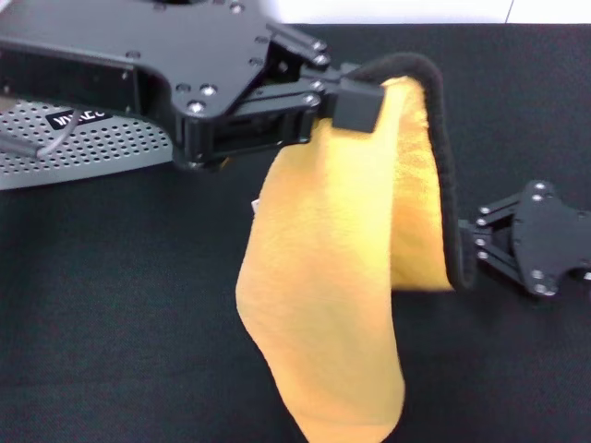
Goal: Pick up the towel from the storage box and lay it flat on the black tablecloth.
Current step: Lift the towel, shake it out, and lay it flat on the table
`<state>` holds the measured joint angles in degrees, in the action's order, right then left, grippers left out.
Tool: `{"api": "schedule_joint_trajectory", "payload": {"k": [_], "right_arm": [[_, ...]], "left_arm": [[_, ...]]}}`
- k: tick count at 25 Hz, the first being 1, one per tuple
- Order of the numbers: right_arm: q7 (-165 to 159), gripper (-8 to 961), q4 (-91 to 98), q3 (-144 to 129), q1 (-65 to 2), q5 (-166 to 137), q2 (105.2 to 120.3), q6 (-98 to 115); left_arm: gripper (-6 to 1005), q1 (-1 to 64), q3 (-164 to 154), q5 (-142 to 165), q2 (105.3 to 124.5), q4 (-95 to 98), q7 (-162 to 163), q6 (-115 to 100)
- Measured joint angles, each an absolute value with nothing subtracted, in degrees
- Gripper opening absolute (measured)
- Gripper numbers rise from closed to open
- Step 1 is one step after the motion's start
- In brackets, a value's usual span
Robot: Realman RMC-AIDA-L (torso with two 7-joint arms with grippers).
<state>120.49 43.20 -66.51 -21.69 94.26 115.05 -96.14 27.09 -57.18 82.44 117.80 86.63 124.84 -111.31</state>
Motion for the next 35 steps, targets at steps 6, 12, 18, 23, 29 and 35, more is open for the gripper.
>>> {"api": "schedule_joint_trajectory", "payload": {"k": [6,12,18,23,29,35], "right_arm": [[114.5,3,56.1,-66.9,-14.8,97.4,114.77,-100.7],[109.4,3,72.6,-69.4,-3.1,102.4,114.61,-102.1],[107.5,4,85.8,-69.8,9.2,104.7,115.85,-102.5],[103.7,5,90.4,-69.8,13.9,105.9,115.76,-103.1],[101.0,6,95.7,-69.1,18.9,110.5,115.36,-103.9],[92.8,6,97.4,-65.3,21.4,117.9,115.20,-104.3]], "left_arm": [[48,20.0,-56.3,83.1,119.51,86.6,122.2,-111.2],[48,14.1,-56.4,80.2,119.78,86.8,119.9,-111.2],[49,7.0,-56.3,74.9,119.80,87.0,117.4,-111.8],[49,2.7,-56.4,70.8,119.79,86.9,116.5,-114.1],[49,-3.8,-56.6,65.1,119.83,87.1,116.1,-115.6],[49,-9.3,-56.9,61.1,119.81,85.9,115.2,-116.4]]}}
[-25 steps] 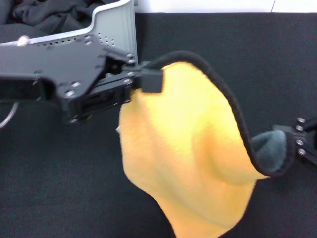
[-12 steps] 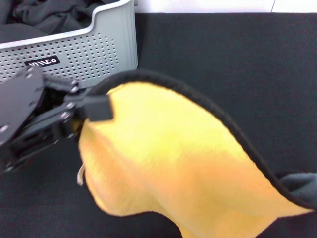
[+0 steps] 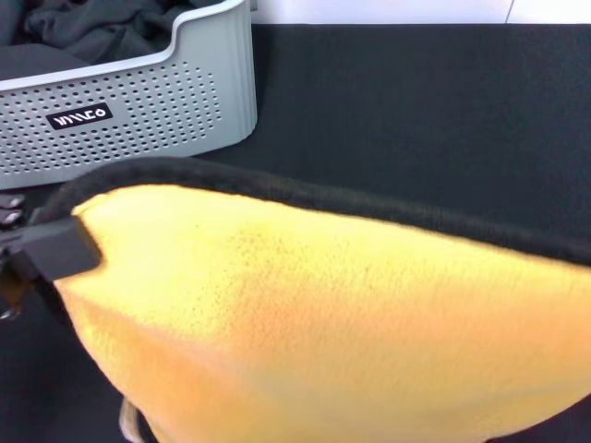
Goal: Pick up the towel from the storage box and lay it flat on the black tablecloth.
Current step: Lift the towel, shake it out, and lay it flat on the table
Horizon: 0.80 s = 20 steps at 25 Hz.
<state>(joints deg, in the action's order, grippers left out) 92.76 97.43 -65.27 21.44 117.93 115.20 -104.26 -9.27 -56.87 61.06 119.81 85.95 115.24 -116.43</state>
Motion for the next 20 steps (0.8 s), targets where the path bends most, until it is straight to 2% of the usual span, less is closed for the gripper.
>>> {"api": "schedule_joint_trajectory", "payload": {"k": [8,14,20], "right_arm": [[81.0,7,94.5,-60.6,21.9,122.3,115.18,-104.3],[79.9,8,86.9,-60.9,21.1,122.7,114.82,-104.4],[80.6,9,87.2,-62.8,18.0,120.3,114.10,-104.5]], "left_arm": [[49,-7.8,-57.4,62.5,119.76,74.3,115.2,-116.5],[50,-3.6,-57.5,66.3,119.45,63.9,113.6,-116.5],[50,2.5,-57.8,69.5,119.57,60.5,112.6,-116.4]]}}
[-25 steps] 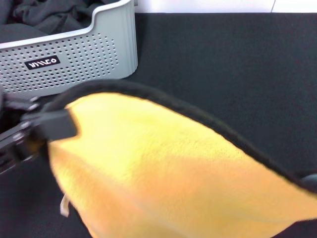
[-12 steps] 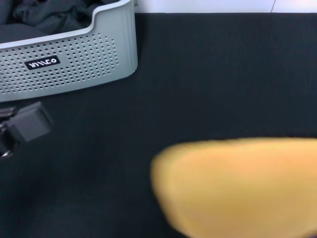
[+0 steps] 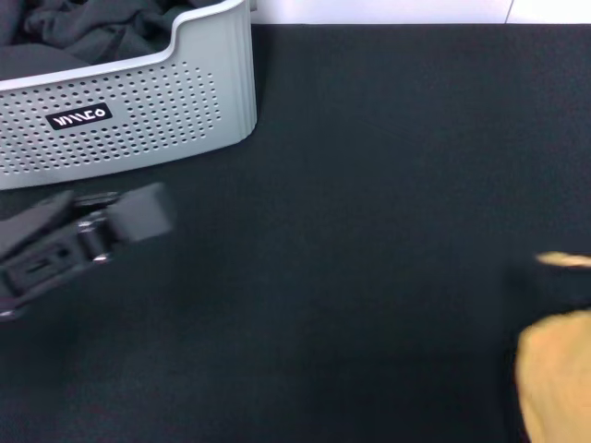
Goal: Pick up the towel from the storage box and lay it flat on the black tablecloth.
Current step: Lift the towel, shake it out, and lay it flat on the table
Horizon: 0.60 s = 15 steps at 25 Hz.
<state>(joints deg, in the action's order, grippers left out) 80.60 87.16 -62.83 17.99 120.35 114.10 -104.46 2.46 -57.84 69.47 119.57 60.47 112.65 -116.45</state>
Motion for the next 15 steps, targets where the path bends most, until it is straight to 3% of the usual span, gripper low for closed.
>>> {"api": "schedule_joint_trajectory", "payload": {"k": [4,11,15], "right_arm": [[79.7,10,87.1,-62.6,12.0,120.2,113.77,-104.3],[70.1,10,80.4,-62.4,-14.4,111.4,108.36,-104.0],[67.6,11,79.2,-62.4,-22.6,107.2,106.62,-103.9]], "left_arm": [[50,7.8,-59.6,72.0,119.50,53.4,109.0,-116.4],[50,20.0,-60.0,79.7,119.66,38.3,98.8,-116.3],[65,23.4,-60.1,80.6,119.72,34.2,94.6,-116.2]]}}
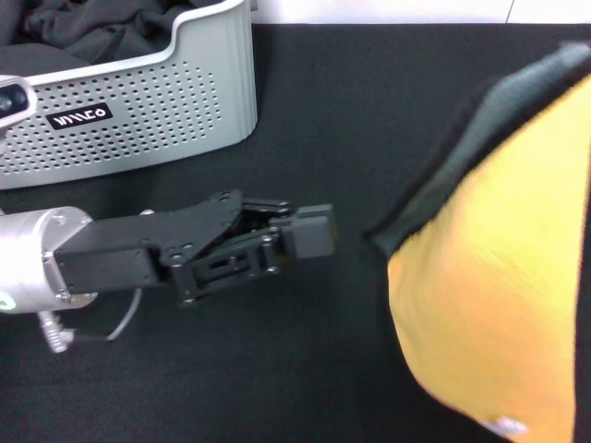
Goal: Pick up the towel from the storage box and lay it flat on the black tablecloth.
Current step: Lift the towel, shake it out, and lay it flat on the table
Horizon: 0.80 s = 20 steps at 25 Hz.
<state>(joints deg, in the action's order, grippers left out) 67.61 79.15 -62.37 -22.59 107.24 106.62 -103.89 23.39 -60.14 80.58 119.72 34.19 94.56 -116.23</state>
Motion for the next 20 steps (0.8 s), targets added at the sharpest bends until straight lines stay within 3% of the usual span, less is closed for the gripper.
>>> {"api": "schedule_joint_trajectory", "payload": {"k": [3,8,14,20], "right_arm": [[67.1,11,79.3,-62.3,-26.3,106.0,105.57,-103.9],[67.1,12,79.6,-62.3,-30.8,106.1,103.29,-103.9],[67.0,13,82.3,-62.3,-34.8,106.3,101.07,-103.9],[66.9,14,85.8,-61.8,-37.0,107.0,100.01,-103.8]], "left_arm": [[77,25.4,-60.2,80.6,119.81,31.1,89.2,-116.0],[266,28.4,-60.2,80.4,119.94,25.5,80.5,-115.6],[384,31.1,-60.0,79.8,120.29,22.5,73.6,-113.8],[443,31.7,-59.8,76.6,120.09,22.9,71.1,-113.1]]}}
